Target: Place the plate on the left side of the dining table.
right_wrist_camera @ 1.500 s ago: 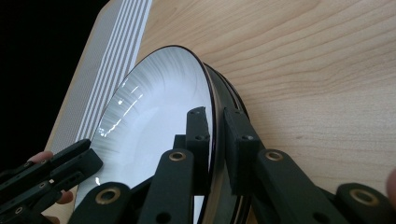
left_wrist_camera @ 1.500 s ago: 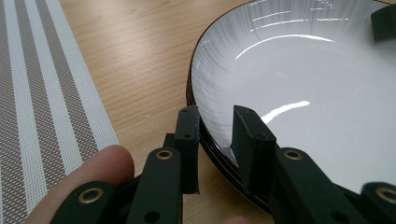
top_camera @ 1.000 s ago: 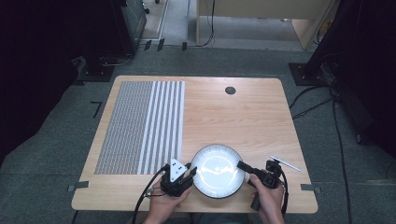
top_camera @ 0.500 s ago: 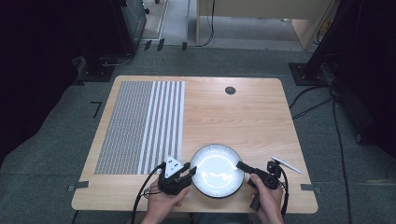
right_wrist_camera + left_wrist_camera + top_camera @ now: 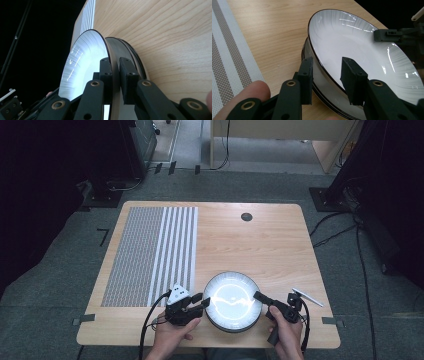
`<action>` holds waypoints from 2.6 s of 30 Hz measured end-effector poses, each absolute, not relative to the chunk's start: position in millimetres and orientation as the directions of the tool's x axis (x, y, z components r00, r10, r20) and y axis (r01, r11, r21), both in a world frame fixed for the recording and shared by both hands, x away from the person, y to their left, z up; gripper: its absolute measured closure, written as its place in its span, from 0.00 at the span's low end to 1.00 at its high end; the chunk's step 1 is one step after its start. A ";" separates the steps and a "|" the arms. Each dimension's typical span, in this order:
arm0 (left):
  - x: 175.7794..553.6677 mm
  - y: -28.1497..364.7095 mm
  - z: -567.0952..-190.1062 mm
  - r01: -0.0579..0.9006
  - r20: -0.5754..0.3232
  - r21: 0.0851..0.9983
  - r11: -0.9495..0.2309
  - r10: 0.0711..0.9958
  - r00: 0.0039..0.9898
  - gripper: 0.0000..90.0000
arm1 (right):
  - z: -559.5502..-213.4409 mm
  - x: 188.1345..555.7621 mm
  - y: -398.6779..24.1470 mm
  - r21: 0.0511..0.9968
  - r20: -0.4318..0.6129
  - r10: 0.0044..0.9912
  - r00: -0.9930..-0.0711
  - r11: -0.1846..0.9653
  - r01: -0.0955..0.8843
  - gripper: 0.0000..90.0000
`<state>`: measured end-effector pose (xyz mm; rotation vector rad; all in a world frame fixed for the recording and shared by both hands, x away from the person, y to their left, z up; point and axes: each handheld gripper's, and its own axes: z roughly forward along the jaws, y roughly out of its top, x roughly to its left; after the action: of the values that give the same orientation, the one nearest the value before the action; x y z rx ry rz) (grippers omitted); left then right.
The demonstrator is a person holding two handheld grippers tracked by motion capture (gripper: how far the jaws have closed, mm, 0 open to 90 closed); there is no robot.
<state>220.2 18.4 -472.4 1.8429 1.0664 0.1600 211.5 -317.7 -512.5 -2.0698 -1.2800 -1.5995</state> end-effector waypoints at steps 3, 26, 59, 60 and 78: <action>220.6 17.7 -472.4 0.604 -0.330 0.783 -0.148 0.724 0.606 0.70 | -511.4 210.5 -315.8 0.316 0.873 0.487 0.016 -0.590 0.743 0.91; 229.1 36.0 -449.9 0.636 -0.382 0.765 -0.103 0.722 0.577 0.71 | -479.7 215.9 -290.9 0.337 0.876 0.482 -0.026 -0.572 0.748 0.91; 279.4 136.0 -419.7 0.610 -0.354 0.792 0.032 0.838 0.416 0.69 | -436.8 312.6 -178.8 0.369 0.856 0.509 -0.089 -0.480 0.796 0.91; 280.8 138.6 -420.0 0.612 -0.349 0.790 0.030 0.843 0.409 0.69 | -437.8 315.5 -174.1 0.365 0.857 0.507 -0.088 -0.478 0.799 0.91; 311.6 185.1 -429.1 0.628 -0.348 0.774 0.080 0.882 0.317 0.69 | -444.0 359.1 -115.1 0.367 0.837 0.541 -0.084 -0.440 0.820 0.91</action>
<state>311.6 185.1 -429.1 1.6316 1.3950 0.3347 359.1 -115.1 -444.0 -1.9264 -1.4872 -1.5347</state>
